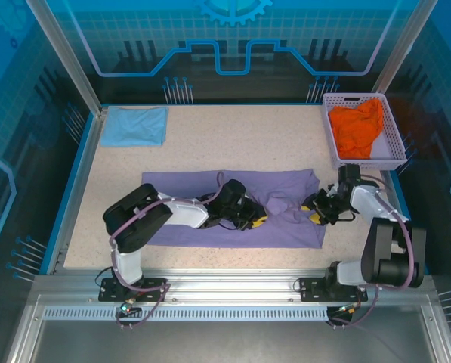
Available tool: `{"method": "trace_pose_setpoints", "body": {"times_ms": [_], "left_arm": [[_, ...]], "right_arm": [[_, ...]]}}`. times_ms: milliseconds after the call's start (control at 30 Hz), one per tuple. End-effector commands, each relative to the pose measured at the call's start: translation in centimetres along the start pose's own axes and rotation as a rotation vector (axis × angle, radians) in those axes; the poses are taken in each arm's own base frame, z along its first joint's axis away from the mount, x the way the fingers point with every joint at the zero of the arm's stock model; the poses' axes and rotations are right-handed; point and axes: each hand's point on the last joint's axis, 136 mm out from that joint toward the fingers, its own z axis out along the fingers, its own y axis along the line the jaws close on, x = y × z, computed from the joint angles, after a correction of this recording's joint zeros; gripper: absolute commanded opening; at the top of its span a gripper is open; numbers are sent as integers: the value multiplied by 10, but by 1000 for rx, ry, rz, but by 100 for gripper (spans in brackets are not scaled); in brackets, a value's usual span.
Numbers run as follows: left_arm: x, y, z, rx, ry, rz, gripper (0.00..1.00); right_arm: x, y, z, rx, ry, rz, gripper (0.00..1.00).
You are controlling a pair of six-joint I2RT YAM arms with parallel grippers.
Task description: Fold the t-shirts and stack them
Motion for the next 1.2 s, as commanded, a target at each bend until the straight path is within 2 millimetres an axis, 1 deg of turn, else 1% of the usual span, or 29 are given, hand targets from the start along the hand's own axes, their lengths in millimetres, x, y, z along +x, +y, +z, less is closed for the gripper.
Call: {"method": "trace_pose_setpoints", "body": {"times_ms": [0, 167, 300, 400, 533, 700, 733, 800, 833, 1000, 1033, 1067, 1100, 1133, 1167], "left_arm": [[-16, -22, 1, 88, -110, -12, 23], [-23, -8, 1, 15, -182, -31, 27], [-23, -9, 8, -10, -177, -34, 28], [-23, -9, 9, -41, -184, -28, 28], [-24, -10, 9, -107, -189, 0, 27], [-24, -5, 12, -177, -183, 16, 21], [-23, -4, 11, -190, -184, 23, 18], [-23, -1, 7, -228, -199, 42, 9], [-23, -1, 5, -240, -209, 55, 7], [-19, -3, -4, -274, -245, 108, 2], [-18, -4, -4, -272, -249, 115, 2], [-17, -5, -4, -270, -255, 123, 5], [-17, -7, -5, -263, -259, 135, 11], [-16, -9, -6, -256, -262, 143, 15], [-16, -9, -7, -256, -267, 151, 15]], "right_arm": [[-20, 18, -1, -67, -27, 1, 44], [-34, 13, 12, -48, -26, 42, 44], [-39, 17, 22, -60, -14, 45, 41], [-38, 18, 28, -42, -1, 30, 39], [-38, 18, 30, -21, -10, 9, 39], [-37, 17, 35, -19, 5, 17, 38], [-37, 17, 36, -19, 8, 17, 37], [-37, 18, 38, -18, 11, 16, 36], [-38, 19, 38, -19, 12, 13, 33], [-39, 21, 39, -19, 7, 6, 28], [-39, 20, 39, -16, 7, 5, 27], [-39, 21, 39, -17, 4, 3, 25], [-39, 21, 39, -16, 5, 4, 23], [-39, 21, 39, -17, 6, 3, 21], [-39, 21, 39, -17, 6, 3, 21]]}}
